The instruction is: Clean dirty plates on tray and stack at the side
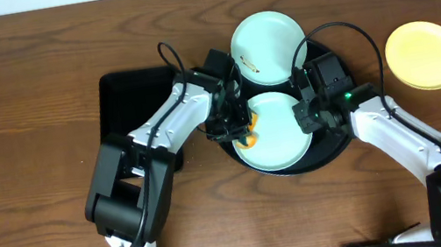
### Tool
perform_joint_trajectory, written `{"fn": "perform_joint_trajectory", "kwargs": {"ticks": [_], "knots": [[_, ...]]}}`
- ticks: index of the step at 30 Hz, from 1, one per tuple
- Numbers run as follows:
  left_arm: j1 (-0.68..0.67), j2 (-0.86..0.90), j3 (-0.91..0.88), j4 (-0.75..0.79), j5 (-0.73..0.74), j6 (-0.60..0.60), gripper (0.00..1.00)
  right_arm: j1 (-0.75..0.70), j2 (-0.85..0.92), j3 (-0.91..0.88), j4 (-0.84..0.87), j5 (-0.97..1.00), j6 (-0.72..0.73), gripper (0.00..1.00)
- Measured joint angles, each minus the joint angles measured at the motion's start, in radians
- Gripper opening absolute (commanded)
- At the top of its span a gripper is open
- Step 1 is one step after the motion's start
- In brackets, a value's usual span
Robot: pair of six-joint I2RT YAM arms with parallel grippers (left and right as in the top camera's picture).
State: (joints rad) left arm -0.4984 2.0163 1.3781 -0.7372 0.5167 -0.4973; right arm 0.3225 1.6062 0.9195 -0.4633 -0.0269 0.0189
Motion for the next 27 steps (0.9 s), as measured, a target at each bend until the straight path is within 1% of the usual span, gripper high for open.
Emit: {"fn": "perform_joint_trajectory", "kwargs": {"ticks": [6, 14, 20, 23, 27], "knots": [[0.0, 0.0, 0.0, -0.028, 0.0, 0.001, 0.07, 0.0, 0.0, 0.0, -0.003, 0.0, 0.0, 0.01], [0.0, 0.0, 0.0, -0.129, 0.0, 0.003, 0.07, 0.0, 0.0, 0.0, -0.003, 0.0, 0.0, 0.01], [0.0, -0.015, 0.0, -0.14, 0.0, 0.004, 0.07, 0.0, 0.0, 0.0, -0.003, 0.0, 0.0, 0.01], [0.0, -0.088, 0.0, -0.145, -0.002, 0.003, 0.07, 0.0, 0.0, 0.0, -0.003, 0.0, 0.0, 0.01], [0.008, -0.286, 0.02, -0.173, -0.04, 0.008, 0.07, 0.0, 0.0, 0.0, -0.003, 0.0, 0.0, 0.01]]}}
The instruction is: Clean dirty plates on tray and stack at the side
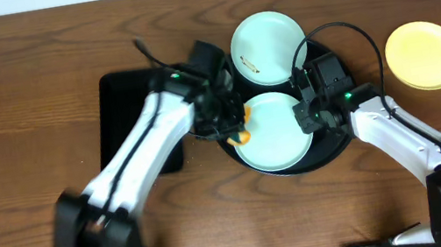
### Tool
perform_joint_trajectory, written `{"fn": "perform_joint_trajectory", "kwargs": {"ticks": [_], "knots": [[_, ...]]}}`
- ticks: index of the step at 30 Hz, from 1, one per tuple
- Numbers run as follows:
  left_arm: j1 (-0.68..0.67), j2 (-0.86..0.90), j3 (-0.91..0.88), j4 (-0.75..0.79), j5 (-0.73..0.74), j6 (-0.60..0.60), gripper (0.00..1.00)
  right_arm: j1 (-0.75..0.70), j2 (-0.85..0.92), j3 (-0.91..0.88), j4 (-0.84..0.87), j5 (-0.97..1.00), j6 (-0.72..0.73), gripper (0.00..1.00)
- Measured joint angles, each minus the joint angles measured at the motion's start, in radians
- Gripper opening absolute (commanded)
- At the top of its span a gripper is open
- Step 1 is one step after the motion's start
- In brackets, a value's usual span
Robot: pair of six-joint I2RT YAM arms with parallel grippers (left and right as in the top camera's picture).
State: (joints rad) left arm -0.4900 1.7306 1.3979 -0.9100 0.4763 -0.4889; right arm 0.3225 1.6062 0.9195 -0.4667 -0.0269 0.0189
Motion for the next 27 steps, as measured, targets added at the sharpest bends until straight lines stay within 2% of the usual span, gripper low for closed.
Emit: {"fn": "perform_joint_trajectory", "kwargs": {"ticks": [3, 6, 9, 14, 16, 21, 24, 25, 26, 27], "knots": [[0.059, -0.134, 0.016, -0.087, -0.109, 0.043, 0.07, 0.0, 0.0, 0.0, 0.0, 0.0, 0.0, 0.01], [0.145, -0.136, 0.016, -0.149, -0.195, 0.084, 0.07, 0.0, 0.0, 0.0, 0.0, 0.0, 0.0, 0.01], [0.289, -0.1, 0.016, -0.14, -0.308, 0.122, 0.07, 0.0, 0.0, 0.0, 0.0, 0.0, 0.0, 0.01], [0.425, 0.032, 0.016, -0.076, -0.386, 0.156, 0.08, 0.0, 0.0, 0.0, -0.001, 0.0, 0.007, 0.21], [0.441, 0.098, 0.016, -0.04, -0.396, 0.171, 0.08, 0.0, 0.0, -0.005, 0.011, 0.0, 0.023, 0.29], [0.446, 0.234, 0.015, 0.054, -0.404, 0.226, 0.08, 0.0, 0.0, -0.033, 0.023, 0.026, 0.052, 0.33], [0.446, 0.274, 0.015, 0.074, -0.406, 0.239, 0.23, 0.0, 0.0, -0.041, 0.027, 0.062, 0.082, 0.33], [0.446, 0.279, 0.015, 0.076, -0.408, 0.247, 0.33, 0.0, 0.002, -0.041, 0.031, 0.069, 0.093, 0.33], [0.446, 0.282, 0.015, 0.076, -0.413, 0.249, 0.58, 0.0, 0.01, -0.041, 0.031, 0.076, 0.105, 0.32], [0.446, 0.282, 0.015, 0.077, -0.428, 0.254, 0.68, 0.0, 0.019, -0.041, 0.033, 0.08, 0.111, 0.32]]}}
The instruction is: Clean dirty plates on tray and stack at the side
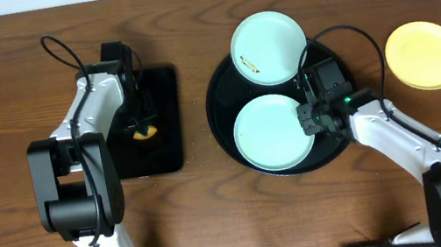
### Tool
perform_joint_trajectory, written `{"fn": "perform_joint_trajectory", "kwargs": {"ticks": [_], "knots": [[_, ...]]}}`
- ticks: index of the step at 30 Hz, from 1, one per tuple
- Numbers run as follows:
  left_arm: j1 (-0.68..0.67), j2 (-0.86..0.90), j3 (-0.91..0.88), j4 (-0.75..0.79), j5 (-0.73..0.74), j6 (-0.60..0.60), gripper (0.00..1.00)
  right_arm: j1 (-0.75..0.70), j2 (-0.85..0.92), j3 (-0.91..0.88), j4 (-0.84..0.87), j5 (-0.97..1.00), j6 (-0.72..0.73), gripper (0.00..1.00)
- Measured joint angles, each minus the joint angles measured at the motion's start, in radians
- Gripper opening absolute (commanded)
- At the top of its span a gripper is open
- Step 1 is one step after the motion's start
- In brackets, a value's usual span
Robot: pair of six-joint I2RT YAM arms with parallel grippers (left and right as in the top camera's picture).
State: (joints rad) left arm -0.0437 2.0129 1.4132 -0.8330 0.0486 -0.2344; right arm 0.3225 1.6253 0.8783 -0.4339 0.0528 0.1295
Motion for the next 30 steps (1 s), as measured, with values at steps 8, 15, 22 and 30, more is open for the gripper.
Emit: {"fn": "perform_joint_trajectory", "kwargs": {"ticks": [8, 15, 22, 30], "knots": [[0.0, 0.0, 0.0, 0.001, -0.026, 0.003, 0.83, 0.001, 0.077, 0.005, 0.026, -0.019, 0.027, 0.01], [0.0, 0.0, 0.0, 0.001, -0.027, 0.004, 0.88, 0.001, -0.006, 0.078, -0.124, -0.002, 0.019, 0.01], [0.0, 0.0, 0.0, 0.0, -0.029, 0.003, 0.88, 0.008, -0.236, 0.228, -0.254, 0.192, -0.065, 0.01], [0.0, 0.0, 0.0, 0.001, -0.029, 0.003, 0.88, 0.284, -0.298, 0.271, -0.254, 0.693, -0.192, 0.01]]}}
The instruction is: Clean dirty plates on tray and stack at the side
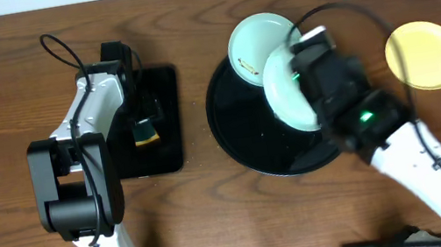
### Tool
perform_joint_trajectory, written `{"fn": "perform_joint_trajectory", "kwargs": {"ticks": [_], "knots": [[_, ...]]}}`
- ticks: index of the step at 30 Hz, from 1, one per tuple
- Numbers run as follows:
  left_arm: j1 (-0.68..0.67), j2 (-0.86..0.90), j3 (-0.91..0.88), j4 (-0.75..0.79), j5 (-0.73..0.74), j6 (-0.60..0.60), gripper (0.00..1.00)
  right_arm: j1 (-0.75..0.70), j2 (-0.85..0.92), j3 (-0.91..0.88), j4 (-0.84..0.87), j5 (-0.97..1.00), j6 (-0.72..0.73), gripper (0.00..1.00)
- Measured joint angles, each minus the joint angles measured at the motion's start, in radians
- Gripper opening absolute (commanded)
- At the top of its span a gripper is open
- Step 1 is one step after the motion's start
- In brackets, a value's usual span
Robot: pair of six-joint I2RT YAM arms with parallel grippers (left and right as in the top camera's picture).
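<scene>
My right gripper (301, 73) is shut on the rim of a pale green plate (288, 99) and holds it tilted above the round black tray (264, 147). A second pale green plate (253, 37), with a small brown smear near its lower edge, lies on the tray's far rim, partly covered by the raised plate. My left gripper (147, 117) hangs over the square black mat (163, 88) at the left. A yellow and green sponge (147, 133) is at its fingertips. The overhead view does not show whether the fingers still grip it.
A yellow plate (424, 54) lies on the wooden table (0, 78) at the right, beyond the round tray. The raised right arm hides the tray's right side.
My right gripper has lifted the near green plate off the round tray, and it now hangs tilted, higher and further back. The left arm stays over the square mat with the sponge.
First my left gripper pressed the sponge on the near plate's left edge, where an orange smear showed, while the right gripper held the plate's rim. Then the left arm and sponge were over the square mat and the plate looked clean. Now the right gripper holds that plate in the air.
</scene>
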State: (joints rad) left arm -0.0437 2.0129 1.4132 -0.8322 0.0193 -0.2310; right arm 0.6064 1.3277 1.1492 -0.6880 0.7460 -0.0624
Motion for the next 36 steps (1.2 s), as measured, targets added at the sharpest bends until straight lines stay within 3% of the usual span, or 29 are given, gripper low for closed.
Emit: {"fn": "perform_joint_trajectory", "kwargs": {"ticks": [3, 8, 14, 18, 23, 28, 34, 36], "knots": [[0.0, 0.0, 0.0, 0.0, 0.0, 0.0, 0.88, 0.155, 0.026, 0.0, 0.047, 0.226, -0.065, 0.01], [0.0, 0.0, 0.0, 0.0, 0.0, 0.0, 0.88, 0.311, 0.088, 0.0, 0.092, 0.428, -0.133, 0.01], [0.0, 0.0, 0.0, 0.0, 0.0, 0.0, 0.88, 0.333, 0.132, 0.0, 0.126, 0.485, -0.158, 0.01], [0.0, 0.0, 0.0, 0.0, 0.0, 0.0, 0.88, 0.289, 0.134, 0.0, 0.139, 0.316, -0.149, 0.01], [0.0, 0.0, 0.0, 0.0, 0.0, 0.0, 0.88, -0.005, 0.138, 0.0, 0.179, -0.101, -0.013, 0.01], [0.0, 0.0, 0.0, 0.001, 0.0, 0.0, 0.89, -0.463, 0.138, 0.0, 0.246, -0.494, 0.085, 0.01], [0.0, 0.0, 0.0, 0.002, 0.0, 0.0, 0.88, -0.946, 0.146, 0.0, 0.346, -0.667, 0.122, 0.01], [0.0, 0.0, 0.0, 0.001, 0.0, 0.0, 0.88, -1.038, 0.163, 0.001, 0.382, -0.672, 0.124, 0.01]]}}
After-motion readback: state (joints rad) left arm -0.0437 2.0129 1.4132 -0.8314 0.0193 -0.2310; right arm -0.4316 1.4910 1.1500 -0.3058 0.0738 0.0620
